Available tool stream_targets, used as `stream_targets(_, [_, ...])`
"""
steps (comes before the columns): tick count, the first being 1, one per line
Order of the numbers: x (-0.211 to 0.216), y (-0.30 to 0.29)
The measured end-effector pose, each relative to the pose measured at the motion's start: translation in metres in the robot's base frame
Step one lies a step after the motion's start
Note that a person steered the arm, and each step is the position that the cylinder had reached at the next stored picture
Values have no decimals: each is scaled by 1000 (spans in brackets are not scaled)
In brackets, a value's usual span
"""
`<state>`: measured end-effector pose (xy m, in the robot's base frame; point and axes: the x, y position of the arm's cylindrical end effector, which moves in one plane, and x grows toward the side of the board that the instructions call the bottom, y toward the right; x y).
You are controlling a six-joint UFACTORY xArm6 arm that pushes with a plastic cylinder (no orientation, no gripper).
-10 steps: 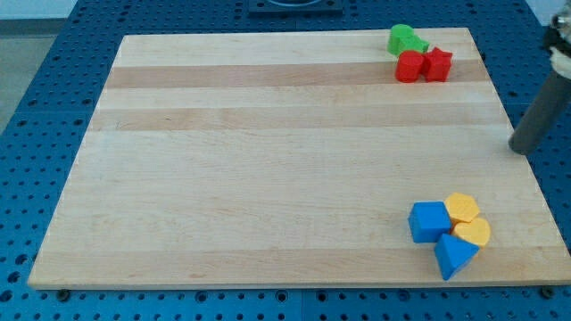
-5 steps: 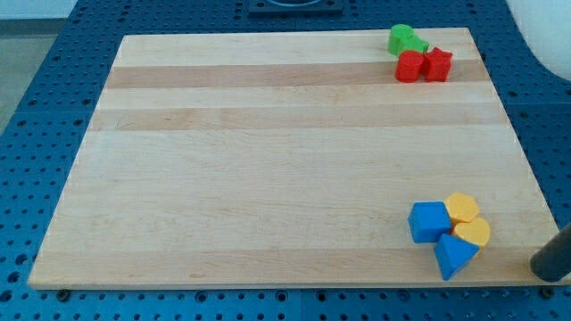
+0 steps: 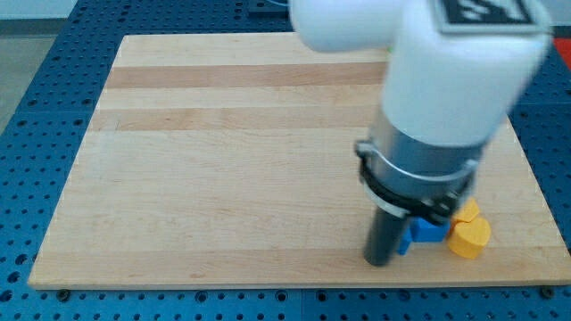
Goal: Place the blue triangle diagonally top left to the blue cube
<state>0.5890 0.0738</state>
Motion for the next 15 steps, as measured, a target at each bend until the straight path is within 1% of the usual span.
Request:
stream_targets(1, [-37, -40])
stream_targets(2, [-18, -74])
stream_targets(3, [21, -67])
stream_targets(4, [26, -32])
stream_targets(5, [15, -8])
stream_targets(6, [12, 17])
stream_targets(7, [12, 55])
stream_targets(8, [2, 74])
stream_targets(9, [-32, 47])
stream_targets(10, [-61, -13])
stream_targets(11, [-74, -41])
stream_targets(12, [-74, -5])
stream_targets(13, [-62, 40])
stream_targets(14, [-19, 41])
stream_targets(15, [5, 37])
